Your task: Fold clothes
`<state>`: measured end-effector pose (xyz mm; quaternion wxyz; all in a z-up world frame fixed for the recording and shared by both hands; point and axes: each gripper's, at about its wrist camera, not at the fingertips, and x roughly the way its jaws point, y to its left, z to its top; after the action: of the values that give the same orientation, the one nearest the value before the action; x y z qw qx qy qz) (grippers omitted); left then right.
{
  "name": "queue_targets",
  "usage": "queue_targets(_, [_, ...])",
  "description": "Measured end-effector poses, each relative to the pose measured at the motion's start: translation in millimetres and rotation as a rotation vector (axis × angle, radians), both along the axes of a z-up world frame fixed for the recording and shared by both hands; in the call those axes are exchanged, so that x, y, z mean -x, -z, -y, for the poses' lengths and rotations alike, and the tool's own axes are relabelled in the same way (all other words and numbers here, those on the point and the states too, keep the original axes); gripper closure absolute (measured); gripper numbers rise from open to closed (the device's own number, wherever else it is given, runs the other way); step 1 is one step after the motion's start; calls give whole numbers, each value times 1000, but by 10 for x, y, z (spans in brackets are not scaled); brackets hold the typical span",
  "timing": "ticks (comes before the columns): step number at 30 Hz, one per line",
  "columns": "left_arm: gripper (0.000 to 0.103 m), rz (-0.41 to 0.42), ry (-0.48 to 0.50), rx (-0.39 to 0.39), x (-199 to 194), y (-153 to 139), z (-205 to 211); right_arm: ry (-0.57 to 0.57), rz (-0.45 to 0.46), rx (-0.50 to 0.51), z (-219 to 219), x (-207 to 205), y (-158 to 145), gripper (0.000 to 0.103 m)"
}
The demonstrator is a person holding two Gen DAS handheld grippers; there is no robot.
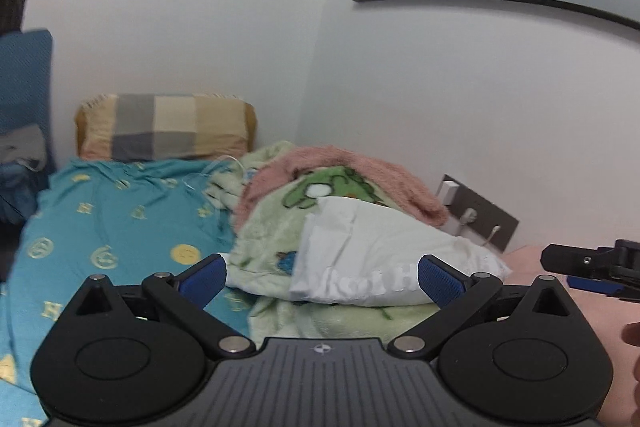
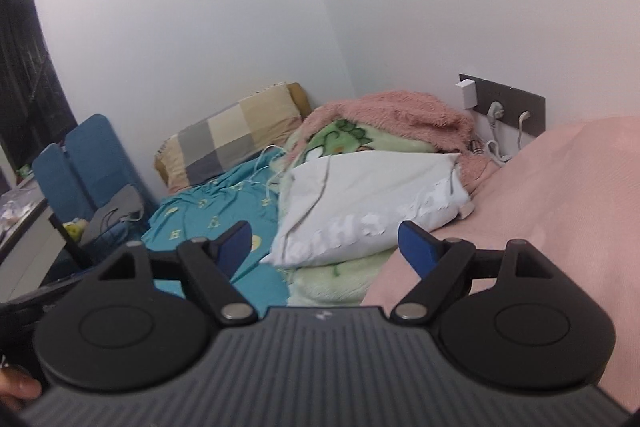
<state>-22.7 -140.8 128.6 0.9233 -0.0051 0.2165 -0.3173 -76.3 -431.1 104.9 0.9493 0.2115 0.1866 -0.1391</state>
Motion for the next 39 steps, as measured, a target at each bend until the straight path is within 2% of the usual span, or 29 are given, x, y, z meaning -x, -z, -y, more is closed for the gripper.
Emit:
queue_targets(4, [0, 40, -25, -15, 237, 1, -186, 8, 27, 22, -193, 151, 42, 21])
queue_targets(10, [0, 121, -58, -56, 477, 78, -406, 53, 53, 120, -404, 224, 189, 21])
queue_targets(19, [0, 96, -7, -26, 500, 319, -623, 67, 69, 245, -781, 166, 390, 21])
queue_targets(23, [0, 121, -22, -24, 508, 413, -701, 73, 68, 284, -903, 140, 446, 21])
queue_targets(39, [0, 147, 7, -21, 582, 473, -790, 105, 58, 311, -1134, 189, 585, 21])
